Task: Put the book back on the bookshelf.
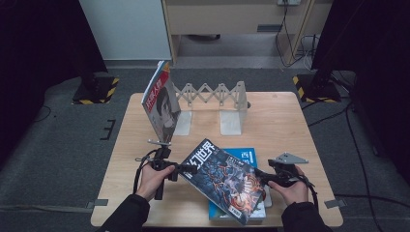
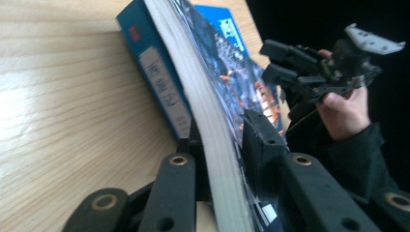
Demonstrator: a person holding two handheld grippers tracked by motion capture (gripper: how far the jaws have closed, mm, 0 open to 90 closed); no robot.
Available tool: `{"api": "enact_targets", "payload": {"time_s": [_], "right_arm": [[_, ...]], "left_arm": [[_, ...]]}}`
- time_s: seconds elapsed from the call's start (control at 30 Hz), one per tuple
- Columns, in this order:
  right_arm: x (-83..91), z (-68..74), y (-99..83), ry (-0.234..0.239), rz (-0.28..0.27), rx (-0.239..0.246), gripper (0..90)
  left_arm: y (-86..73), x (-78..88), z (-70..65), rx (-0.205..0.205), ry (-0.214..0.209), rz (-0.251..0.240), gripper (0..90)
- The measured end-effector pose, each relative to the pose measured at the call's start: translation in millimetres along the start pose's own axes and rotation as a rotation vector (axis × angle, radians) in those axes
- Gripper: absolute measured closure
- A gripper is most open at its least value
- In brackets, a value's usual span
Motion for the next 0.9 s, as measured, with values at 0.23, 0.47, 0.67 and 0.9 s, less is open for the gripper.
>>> {"api": "enact_targets", "payload": {"time_s": [0.23, 0.47, 0.67, 0.9], "right_arm": [[5.3, -10.5, 1.8, -0.034, -0.027, -0.039, 29.9], [6.9, -23.7, -0.5, -0.083, -0.028, -0.047, 28.8], [5.6, -35.4, -3.6, -0.13, -0.014, -0.032, 24.0], [-0.2, -58.5, -14.7, -0.196, 0.059, -0.04, 20.1]], "left_arm": [[7.6, 9.2, -19.8, -0.031, 0.005, -0.061, 78.4], [15.4, 22.1, -41.6, -0.058, -0.016, -0.131, 81.7], [20.3, 29.3, -51.6, -0.073, -0.022, -0.168, 81.8], [29.2, 42.4, -71.3, -0.122, -0.044, -0.216, 81.7]]}}
Point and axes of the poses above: each handheld gripper's, and its own axes: x roughly backward along the jaws, y roughly out of its top, z roughly to its left, the point moved 2 cm from there along -x, roughly forward along the jaws, and after that the axes turned 11 degrees about -y, right-handed, at the moved point
